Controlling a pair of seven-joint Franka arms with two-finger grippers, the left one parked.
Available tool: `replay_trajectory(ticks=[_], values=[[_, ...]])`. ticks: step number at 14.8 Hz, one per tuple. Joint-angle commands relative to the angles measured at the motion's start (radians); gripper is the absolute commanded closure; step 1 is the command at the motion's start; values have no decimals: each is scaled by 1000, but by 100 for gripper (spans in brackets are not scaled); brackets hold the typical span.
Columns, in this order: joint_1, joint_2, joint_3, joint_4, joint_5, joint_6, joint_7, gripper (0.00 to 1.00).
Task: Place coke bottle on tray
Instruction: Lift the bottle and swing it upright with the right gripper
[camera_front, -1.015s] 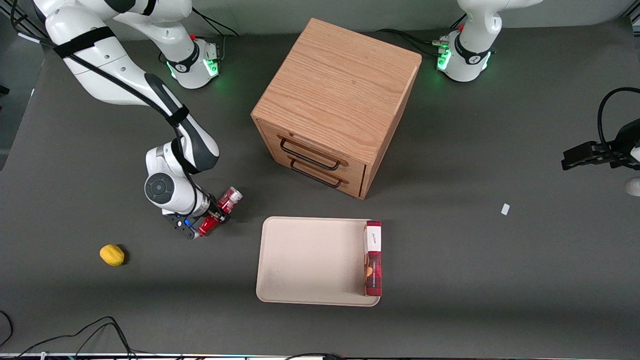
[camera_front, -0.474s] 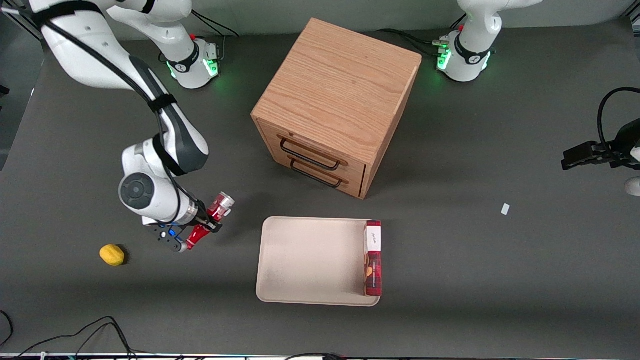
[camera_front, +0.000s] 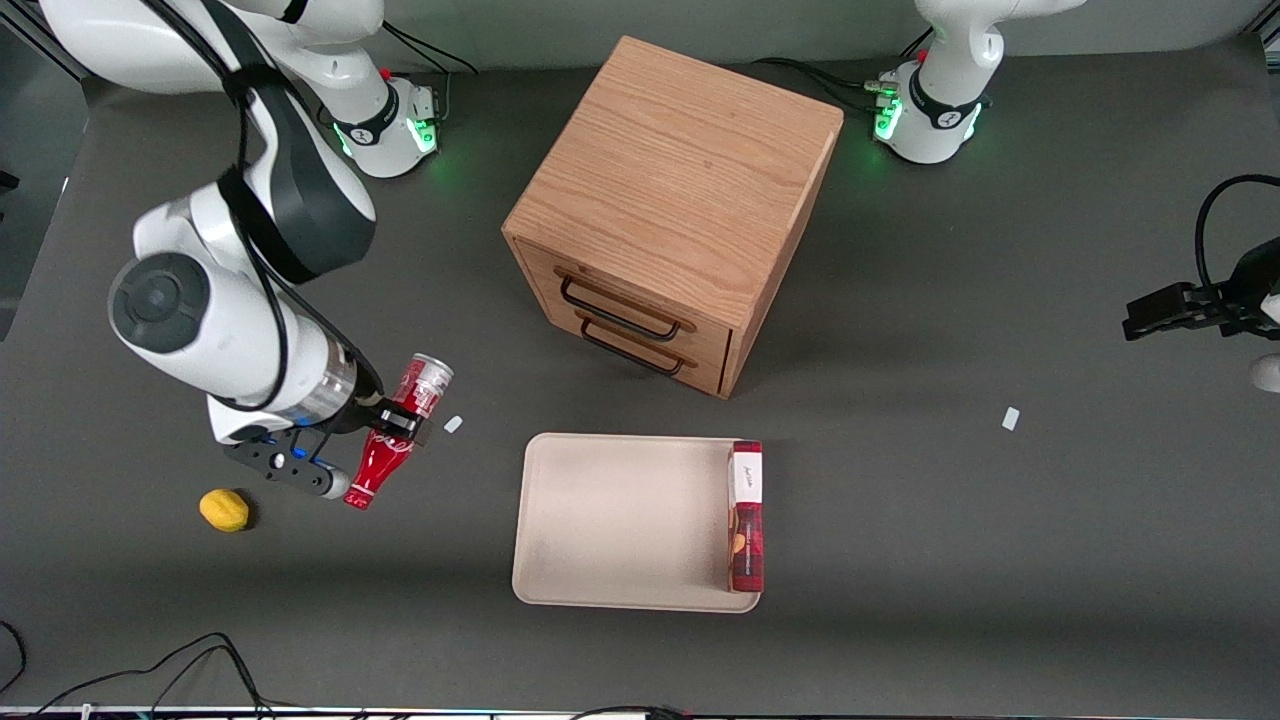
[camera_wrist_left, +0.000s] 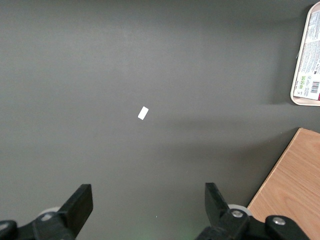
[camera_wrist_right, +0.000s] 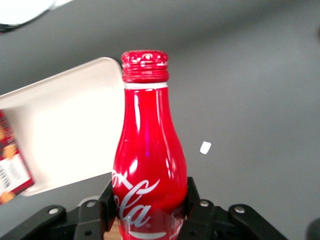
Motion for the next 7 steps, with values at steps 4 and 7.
replay_trajectory(ticks=[4,7], values=[[50,191,14,270,-39,48,-286,87],[104,306,-2,278,-44,213,-291,87]])
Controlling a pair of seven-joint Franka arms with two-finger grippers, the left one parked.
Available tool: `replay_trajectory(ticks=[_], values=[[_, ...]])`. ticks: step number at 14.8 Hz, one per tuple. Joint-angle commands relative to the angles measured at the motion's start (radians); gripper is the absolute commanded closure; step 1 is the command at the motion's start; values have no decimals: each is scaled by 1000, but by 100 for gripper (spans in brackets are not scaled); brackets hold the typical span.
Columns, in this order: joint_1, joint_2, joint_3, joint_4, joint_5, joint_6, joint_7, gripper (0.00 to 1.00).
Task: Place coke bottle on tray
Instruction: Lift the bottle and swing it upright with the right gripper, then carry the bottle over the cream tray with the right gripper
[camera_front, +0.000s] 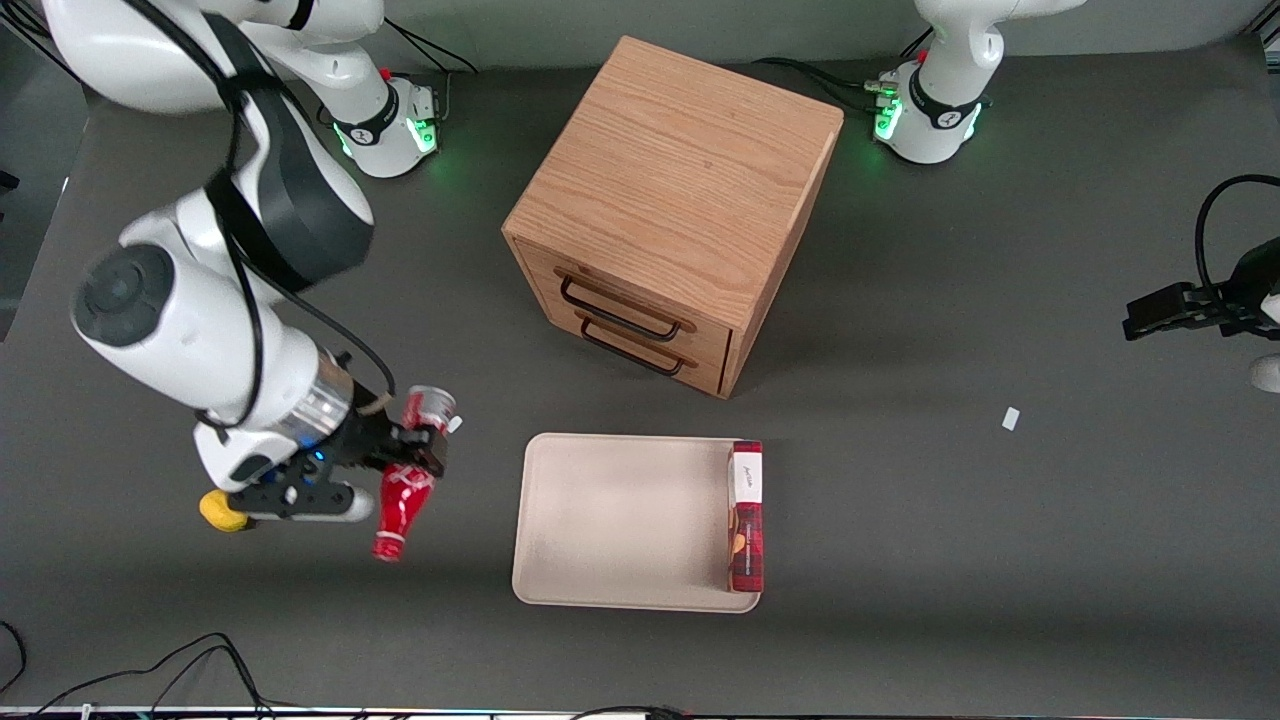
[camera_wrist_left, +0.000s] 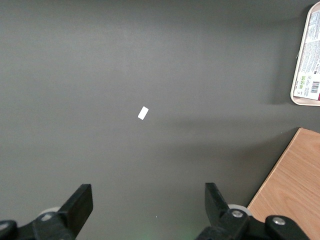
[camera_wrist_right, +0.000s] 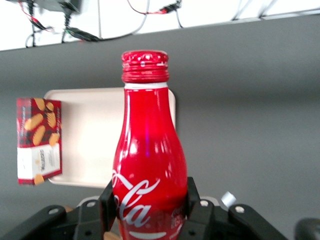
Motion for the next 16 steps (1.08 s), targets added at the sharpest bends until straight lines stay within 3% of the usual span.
replay_trajectory(ticks=[1,8,12,16], values=[[85,162,-10,96,-46,102,-19,87],[134,362,-47,98,-50,208,6,86],[145,403,-50,92,-51,242,41,68],[147,425,-84,92,-51,249,49,59]])
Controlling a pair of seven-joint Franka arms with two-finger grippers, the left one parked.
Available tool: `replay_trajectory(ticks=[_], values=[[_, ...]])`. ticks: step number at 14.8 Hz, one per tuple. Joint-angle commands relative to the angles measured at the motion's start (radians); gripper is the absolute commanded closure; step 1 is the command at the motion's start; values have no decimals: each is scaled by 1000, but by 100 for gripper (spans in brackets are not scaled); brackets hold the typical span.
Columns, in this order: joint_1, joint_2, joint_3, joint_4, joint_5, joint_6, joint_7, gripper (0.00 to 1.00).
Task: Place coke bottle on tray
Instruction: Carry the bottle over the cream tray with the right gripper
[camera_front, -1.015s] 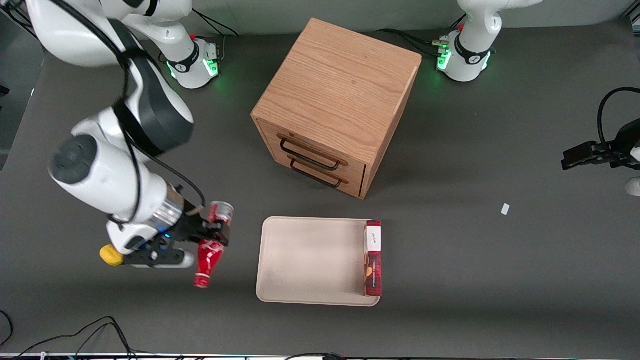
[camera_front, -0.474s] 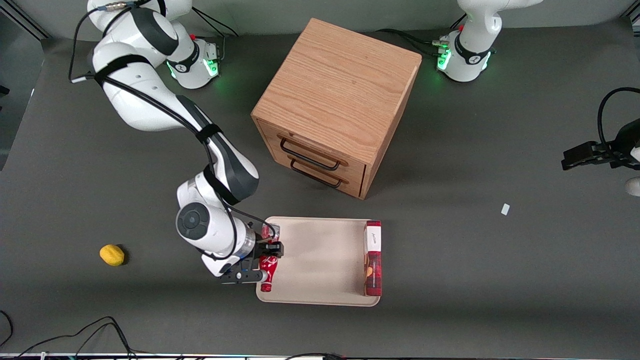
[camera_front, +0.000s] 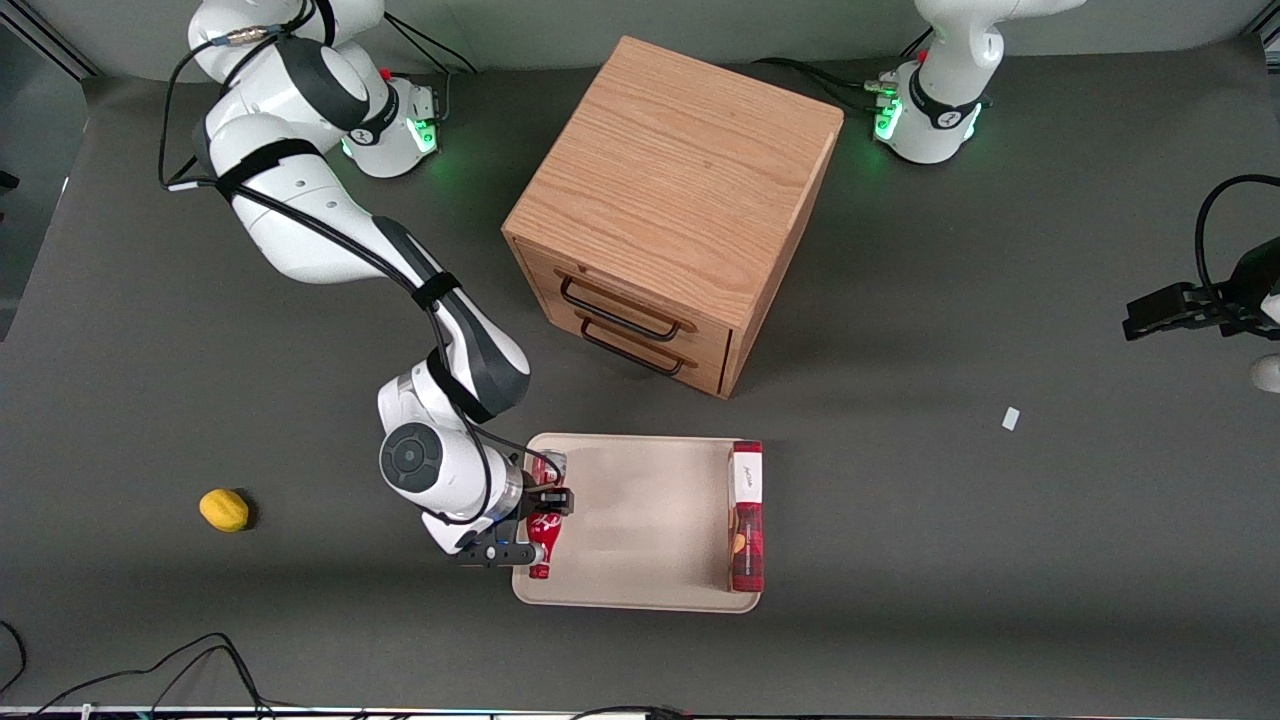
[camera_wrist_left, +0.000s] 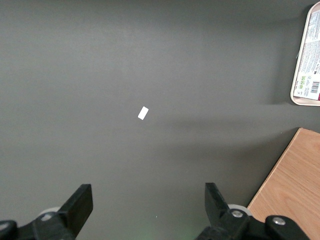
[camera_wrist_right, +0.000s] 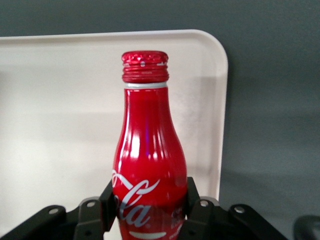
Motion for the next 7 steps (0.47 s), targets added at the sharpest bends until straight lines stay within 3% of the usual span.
replay_trajectory(ticks=[1,5,7], values=[[18,23,-33,41,-22,16,32,59],[32,40,-53,40,-22,46,32,51],[32,44,-53,35,-20,61,33,29]])
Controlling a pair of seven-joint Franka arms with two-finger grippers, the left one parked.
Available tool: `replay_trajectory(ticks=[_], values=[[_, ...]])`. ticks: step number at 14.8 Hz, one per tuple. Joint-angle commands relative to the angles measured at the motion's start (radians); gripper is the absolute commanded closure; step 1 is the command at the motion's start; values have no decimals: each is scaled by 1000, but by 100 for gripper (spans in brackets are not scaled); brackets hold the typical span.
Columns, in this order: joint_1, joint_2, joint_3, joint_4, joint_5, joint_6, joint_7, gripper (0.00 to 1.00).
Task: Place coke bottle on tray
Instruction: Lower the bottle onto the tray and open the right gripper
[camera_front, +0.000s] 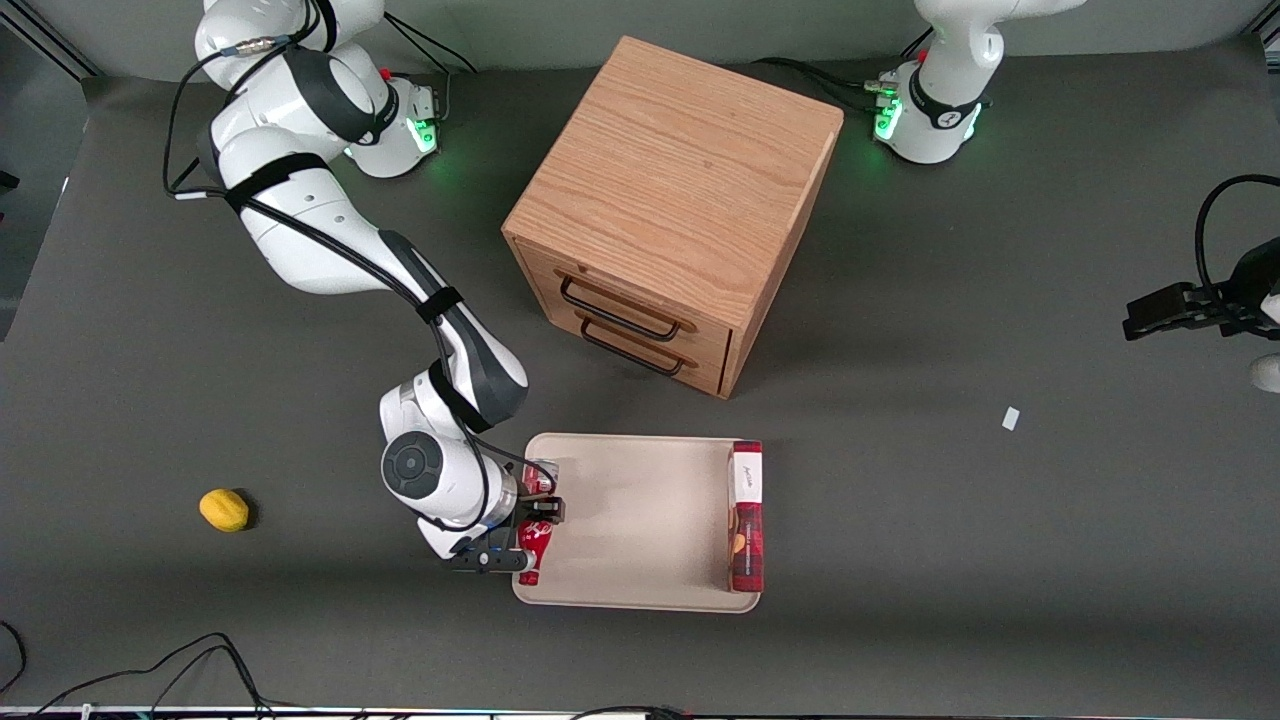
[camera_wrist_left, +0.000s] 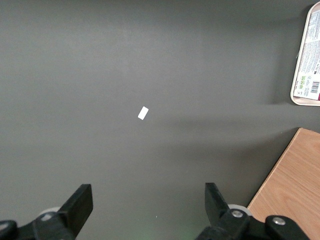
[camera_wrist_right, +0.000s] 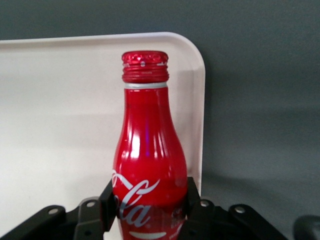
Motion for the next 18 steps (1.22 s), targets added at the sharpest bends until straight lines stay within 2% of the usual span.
replay_trajectory(ticks=[1,2,3,15,18], values=[[21,16,-12,33,-20,26,32,23],[21,22,-14,33,-20,34,32,7],[21,25,-14,31,-21,43,32,0],[23,16,-15,7,-49,80,31,0],[15,-55,-15,4,-73,69,17,0]])
